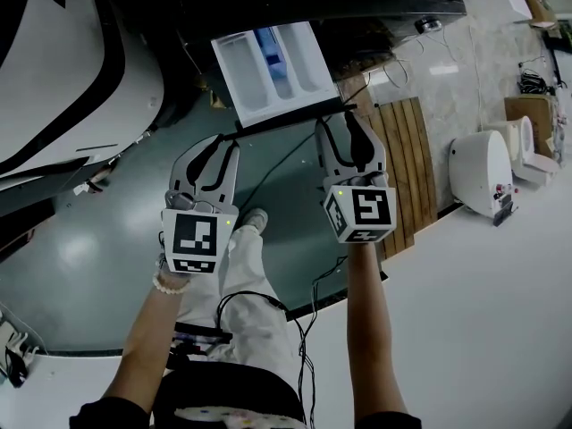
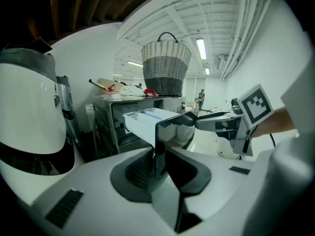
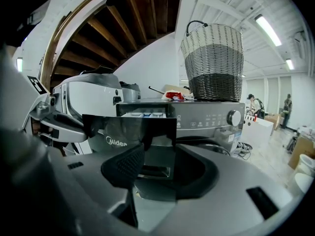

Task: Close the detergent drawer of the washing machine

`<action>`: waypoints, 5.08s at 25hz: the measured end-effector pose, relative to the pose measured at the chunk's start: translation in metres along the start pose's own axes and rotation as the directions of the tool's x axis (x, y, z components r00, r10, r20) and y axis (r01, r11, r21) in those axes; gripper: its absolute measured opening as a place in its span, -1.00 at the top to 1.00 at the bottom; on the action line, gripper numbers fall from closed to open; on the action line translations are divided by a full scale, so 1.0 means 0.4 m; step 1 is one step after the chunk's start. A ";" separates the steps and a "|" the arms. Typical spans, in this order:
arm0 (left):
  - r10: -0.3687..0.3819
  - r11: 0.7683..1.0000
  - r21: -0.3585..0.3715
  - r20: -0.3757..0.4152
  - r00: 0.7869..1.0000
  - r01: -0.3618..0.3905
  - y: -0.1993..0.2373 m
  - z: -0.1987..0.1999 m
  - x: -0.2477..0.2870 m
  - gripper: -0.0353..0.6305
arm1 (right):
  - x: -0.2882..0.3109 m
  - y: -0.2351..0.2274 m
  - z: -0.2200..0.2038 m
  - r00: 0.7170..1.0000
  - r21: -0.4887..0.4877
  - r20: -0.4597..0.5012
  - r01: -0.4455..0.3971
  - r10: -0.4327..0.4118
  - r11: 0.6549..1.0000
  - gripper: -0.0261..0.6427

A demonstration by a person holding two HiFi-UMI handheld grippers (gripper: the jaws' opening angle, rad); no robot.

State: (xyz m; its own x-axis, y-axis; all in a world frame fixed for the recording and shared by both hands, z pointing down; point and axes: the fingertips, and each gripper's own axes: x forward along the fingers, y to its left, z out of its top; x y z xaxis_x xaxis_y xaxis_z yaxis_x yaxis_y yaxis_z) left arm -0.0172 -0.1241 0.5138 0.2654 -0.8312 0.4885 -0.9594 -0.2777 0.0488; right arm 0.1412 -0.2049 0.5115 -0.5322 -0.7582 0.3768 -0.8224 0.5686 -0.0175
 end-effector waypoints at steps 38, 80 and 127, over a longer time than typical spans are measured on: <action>0.022 0.999 0.026 -0.014 1.000 -0.021 0.116 0.049 0.072 0.62 | 0.124 0.016 0.054 0.998 0.034 -0.021 0.068 -0.067 0.997 0.43; 0.050 0.999 -0.017 0.015 0.999 -0.050 0.274 0.112 0.168 0.61 | 0.307 0.013 0.135 0.990 -0.011 -0.063 0.129 -0.130 0.992 0.41; -0.302 0.945 0.199 0.219 0.928 0.261 -0.011 0.448 -0.367 0.87 | -0.355 0.255 0.450 0.975 -0.016 0.176 0.142 -0.137 0.990 0.91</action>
State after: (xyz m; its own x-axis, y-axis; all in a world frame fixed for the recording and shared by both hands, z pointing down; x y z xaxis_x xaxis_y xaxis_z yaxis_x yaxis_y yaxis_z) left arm -0.0348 -0.0873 0.2859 0.5573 -0.7925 0.2477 -0.8180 -0.5752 0.0000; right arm 0.0967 -0.0969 0.2894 -0.4412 -0.8732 0.2069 -0.8864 0.4601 0.0515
